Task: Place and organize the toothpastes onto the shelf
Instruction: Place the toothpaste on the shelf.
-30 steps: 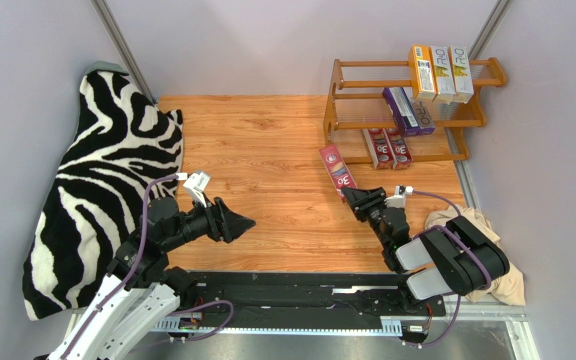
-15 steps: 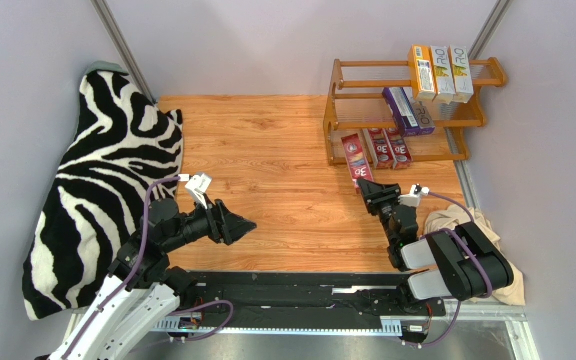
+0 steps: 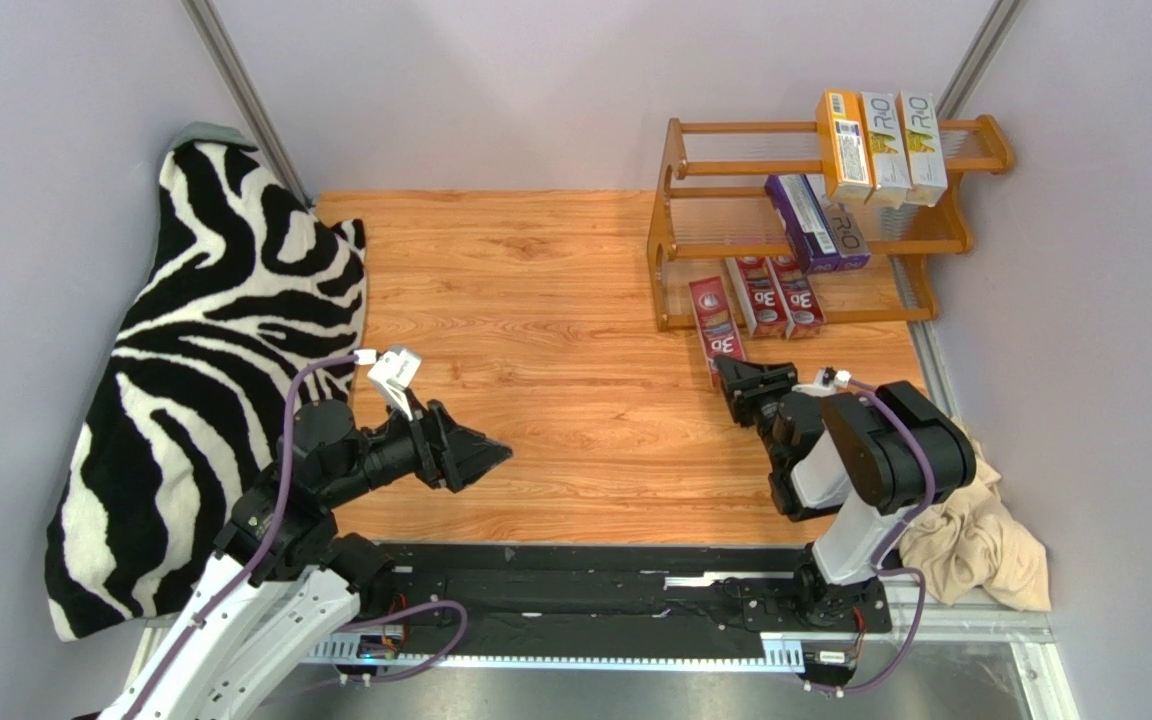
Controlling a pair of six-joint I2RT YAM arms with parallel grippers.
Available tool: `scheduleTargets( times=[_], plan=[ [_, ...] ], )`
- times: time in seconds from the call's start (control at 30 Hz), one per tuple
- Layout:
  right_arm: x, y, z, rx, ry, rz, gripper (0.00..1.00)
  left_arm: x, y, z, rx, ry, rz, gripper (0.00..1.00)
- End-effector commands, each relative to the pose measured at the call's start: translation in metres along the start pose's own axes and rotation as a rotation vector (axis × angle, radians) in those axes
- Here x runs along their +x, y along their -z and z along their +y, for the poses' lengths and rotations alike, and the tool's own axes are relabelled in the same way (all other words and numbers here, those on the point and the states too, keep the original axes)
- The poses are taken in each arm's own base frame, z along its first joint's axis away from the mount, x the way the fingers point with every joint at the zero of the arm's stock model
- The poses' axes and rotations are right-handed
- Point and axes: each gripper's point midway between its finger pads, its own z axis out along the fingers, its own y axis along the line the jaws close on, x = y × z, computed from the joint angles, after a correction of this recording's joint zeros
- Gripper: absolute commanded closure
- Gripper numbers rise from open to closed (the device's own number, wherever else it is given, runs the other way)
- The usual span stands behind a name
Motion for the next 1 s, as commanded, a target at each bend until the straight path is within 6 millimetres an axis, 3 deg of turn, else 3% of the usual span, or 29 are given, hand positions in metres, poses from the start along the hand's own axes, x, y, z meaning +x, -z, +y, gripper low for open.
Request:
scheduleTargets(
  times=[0.0,0.2,0.47,0.97],
  plan=[
    [-0.011,-0.007,0.039,-0.160,-0.009,-0.047,1.00,-0.003,0.003,-0.003,0.013,-0.028,-0.012,0.24],
    [-0.011,-0.030,0.027,-0.127,-0.047,-0.036,1.00,-0.002,0.002,0.000,-0.006,-0.034,-0.007,0.25],
    [-0.019,-0.064,0.034,-0.155,-0.132,-0.035,1.00,-0.001,0.005,0.006,-0.037,-0.051,-0.005,0.25],
    [-0.041,-0.089,0.000,-0.090,-0.229,-0.064,1.00,-0.002,0.003,0.008,-0.050,-0.068,0.010,0.26]
  ],
)
